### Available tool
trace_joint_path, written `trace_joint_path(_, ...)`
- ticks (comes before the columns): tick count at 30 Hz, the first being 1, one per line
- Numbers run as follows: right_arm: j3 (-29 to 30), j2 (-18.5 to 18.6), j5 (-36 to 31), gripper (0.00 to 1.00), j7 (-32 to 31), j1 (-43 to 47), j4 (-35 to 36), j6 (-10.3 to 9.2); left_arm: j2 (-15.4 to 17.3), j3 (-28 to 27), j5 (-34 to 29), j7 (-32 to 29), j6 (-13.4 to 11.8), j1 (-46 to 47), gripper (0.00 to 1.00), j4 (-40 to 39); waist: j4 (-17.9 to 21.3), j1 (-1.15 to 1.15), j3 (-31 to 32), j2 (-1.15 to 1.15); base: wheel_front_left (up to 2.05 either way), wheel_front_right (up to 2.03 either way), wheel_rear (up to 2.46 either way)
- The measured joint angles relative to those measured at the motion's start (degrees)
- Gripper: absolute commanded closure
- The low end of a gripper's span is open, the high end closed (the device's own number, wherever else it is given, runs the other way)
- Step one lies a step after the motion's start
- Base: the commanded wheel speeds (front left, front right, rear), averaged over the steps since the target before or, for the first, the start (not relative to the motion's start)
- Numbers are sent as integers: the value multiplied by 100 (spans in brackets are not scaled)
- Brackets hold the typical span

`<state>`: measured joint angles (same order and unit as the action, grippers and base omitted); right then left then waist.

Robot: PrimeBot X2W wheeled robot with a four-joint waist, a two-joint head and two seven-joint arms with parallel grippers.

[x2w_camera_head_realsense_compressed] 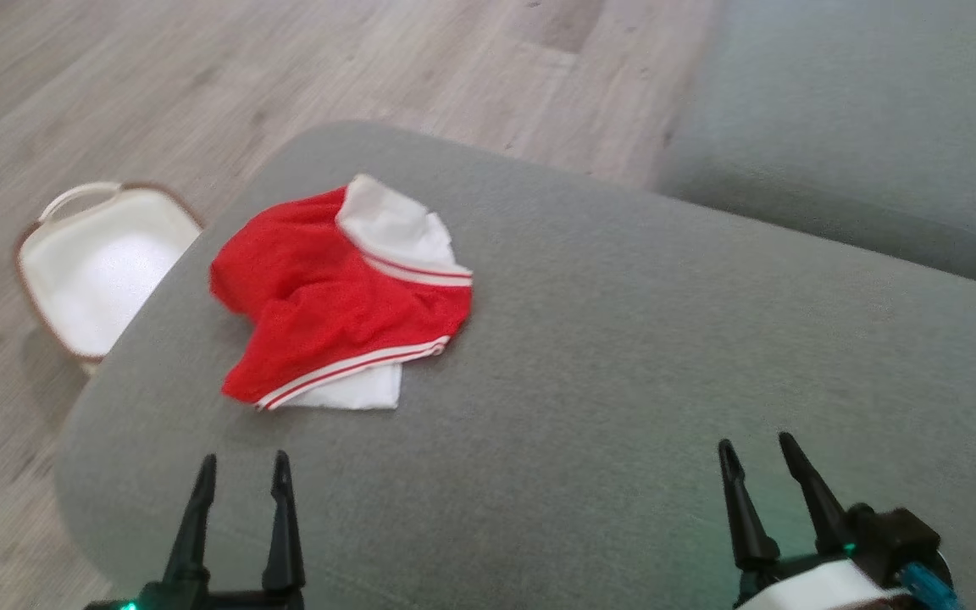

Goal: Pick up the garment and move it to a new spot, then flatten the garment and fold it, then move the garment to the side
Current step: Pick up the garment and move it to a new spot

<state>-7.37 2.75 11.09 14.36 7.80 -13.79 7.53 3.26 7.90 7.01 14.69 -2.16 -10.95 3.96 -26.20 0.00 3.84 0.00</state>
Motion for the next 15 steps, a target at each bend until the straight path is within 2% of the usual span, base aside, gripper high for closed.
trace_joint_path(4,-123,31,0,0,0,-191,-66,0,0,-40,16,0,-143,3,0,-154,-204,1,-224,0,0,0,0)
trace_joint_path(9,-114,151,0,0,0,-257,-75,0,-1,-88,73,0,-134,54,0,-181,-353,1,-416,0,0,0,0)
trace_joint_path(12,-65,253,-20,0,0,-256,19,0,0,-245,58,0,0,382,0,-88,-395,0,-598,0,0,0,0)
trace_joint_path(15,-66,493,-111,0,0,-282,100,0,4,-458,56,0,99,1106,0,-65,-391,1,-880,0,0,0,0)
